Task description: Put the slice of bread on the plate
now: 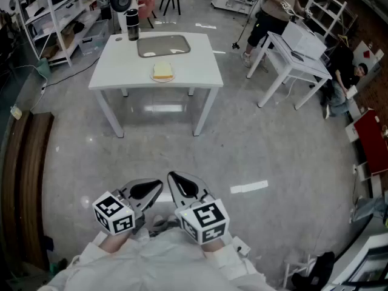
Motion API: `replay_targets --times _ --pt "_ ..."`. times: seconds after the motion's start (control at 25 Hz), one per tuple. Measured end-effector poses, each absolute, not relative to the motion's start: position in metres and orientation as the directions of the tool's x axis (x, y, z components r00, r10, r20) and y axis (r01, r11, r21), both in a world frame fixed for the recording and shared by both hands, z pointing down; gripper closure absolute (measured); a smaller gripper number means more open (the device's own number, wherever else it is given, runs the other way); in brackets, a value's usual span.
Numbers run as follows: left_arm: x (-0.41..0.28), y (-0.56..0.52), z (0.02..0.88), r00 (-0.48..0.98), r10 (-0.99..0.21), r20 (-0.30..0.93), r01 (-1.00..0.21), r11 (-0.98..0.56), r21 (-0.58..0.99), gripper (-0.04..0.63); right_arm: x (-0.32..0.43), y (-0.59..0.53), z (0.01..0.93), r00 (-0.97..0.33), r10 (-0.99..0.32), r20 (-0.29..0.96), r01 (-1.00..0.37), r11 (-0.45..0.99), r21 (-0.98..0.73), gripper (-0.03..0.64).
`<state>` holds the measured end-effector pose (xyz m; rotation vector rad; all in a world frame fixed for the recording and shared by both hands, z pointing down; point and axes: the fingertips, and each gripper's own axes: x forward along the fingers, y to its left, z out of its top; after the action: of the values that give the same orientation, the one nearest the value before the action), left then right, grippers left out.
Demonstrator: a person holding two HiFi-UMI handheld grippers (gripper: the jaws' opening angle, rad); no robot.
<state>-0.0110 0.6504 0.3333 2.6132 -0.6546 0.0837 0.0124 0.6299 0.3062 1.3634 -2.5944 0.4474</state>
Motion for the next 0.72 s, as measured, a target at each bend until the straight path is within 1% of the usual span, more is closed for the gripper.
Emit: replay_targets --times 0.24,0.52,0.72 --pt "-0.011 0.65 0.332 0.886 -0.433 0.164 -0.461 -0.794 0.396 0.575 0.015 0.63 0.309 -0.55 -0.778 0.304 -0.835 0.523 -0.174 0.603" --pt "-0.01 0.651 0.337 0.887 -0.43 0.17 -0.46 -0.788 0.409 0.575 0.012 0.634 0.315 -0.572 -0.756 0.318 -0.819 0.545 -0.178 0.603" --pt "-0.001 0.652 0.333 0.893 -0.422 0.157 -0.446 -0.787 0.425 0.575 0.02 0.634 0.313 -0.594 -0.753 0.282 -0.804 0.541 -0.248 0.603"
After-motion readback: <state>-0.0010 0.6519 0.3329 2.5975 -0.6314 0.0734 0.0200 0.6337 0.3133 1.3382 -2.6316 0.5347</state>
